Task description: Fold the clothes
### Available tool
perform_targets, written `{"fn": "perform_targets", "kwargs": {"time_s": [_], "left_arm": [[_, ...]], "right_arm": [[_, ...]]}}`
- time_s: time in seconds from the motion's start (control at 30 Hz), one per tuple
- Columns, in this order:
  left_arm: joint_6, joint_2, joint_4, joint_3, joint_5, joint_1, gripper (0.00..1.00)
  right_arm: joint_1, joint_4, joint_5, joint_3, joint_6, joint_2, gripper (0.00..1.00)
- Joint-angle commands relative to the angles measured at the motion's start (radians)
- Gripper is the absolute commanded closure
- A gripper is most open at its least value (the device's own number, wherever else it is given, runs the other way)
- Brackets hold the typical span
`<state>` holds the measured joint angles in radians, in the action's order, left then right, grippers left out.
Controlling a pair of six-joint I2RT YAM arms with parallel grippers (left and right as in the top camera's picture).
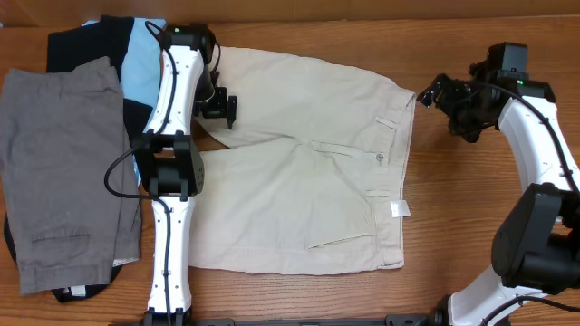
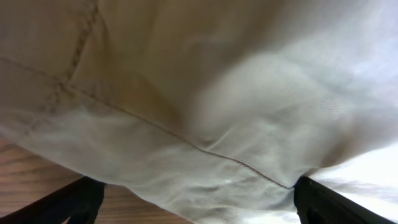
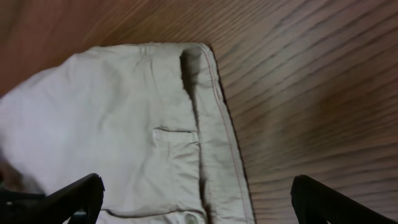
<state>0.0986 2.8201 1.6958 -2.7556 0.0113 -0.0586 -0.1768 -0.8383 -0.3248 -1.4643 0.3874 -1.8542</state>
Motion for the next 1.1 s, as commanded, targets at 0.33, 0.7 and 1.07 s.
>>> {"fn": "perform_targets", "kwargs": {"time_s": [0.33,0.7,1.07], "left_arm": [[0.054,-0.284,-0.006,-0.178,-0.034,-0.011,0.0],[0.063,-0.608,-0.006,-0.177,0.079,-0.083,0.0],[0.086,-0.765,-0.006,0.008,-0.022,-0.212,0.0]], "right_arm": [[0.009,-0.141,-0.032,-0.023,0.037,0.325,0.0],[0.065,-0.412,0.071,-0.023,0.034,0.67,0.0],[0.098,-0.563,0.088,0.096,0.094,0.779,0.0]]}}
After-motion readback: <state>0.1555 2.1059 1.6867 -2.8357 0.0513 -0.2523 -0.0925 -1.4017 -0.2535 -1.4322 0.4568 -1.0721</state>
